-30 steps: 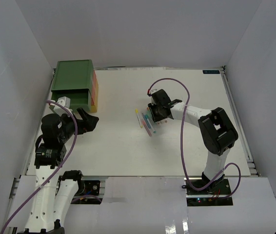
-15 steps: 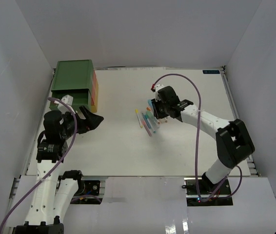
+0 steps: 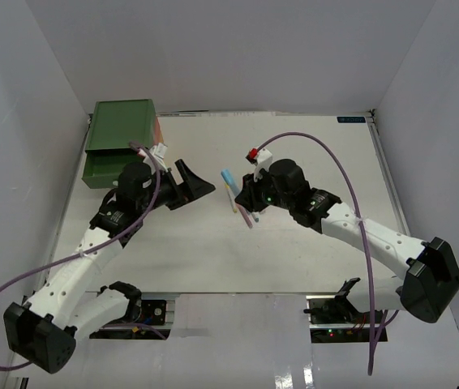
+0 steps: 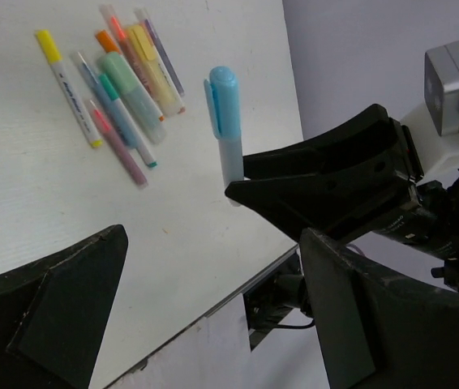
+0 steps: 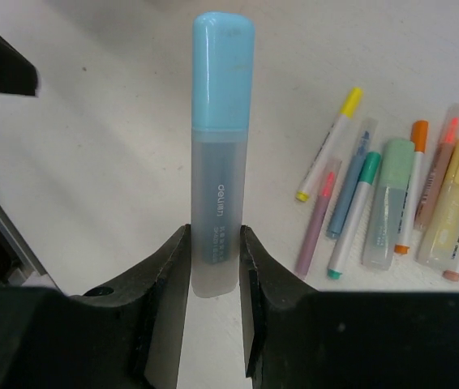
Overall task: Sort the stationery into containers
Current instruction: Place the pen in the drawer.
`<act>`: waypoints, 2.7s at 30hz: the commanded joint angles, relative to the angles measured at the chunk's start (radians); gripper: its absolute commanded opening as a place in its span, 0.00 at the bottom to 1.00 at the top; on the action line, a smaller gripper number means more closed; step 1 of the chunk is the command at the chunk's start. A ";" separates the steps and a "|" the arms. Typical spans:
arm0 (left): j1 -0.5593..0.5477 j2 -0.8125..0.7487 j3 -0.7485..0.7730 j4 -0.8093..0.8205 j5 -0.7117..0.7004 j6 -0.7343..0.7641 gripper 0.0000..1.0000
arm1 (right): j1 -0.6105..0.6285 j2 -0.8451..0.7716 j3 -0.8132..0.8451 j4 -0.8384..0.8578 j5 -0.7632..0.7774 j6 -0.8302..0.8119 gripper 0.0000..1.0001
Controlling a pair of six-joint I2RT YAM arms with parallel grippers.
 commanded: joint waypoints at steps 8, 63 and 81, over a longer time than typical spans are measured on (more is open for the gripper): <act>-0.305 0.255 0.187 0.072 -0.412 -0.081 0.98 | 0.028 -0.076 -0.031 0.081 -0.009 0.056 0.11; 0.213 0.094 0.344 -0.130 -0.647 -0.039 0.08 | 0.026 -0.453 -0.356 0.038 0.184 -0.002 0.90; 0.488 0.171 0.192 -0.040 -0.458 -0.111 0.31 | 0.026 -0.487 -0.405 0.014 0.204 -0.014 0.90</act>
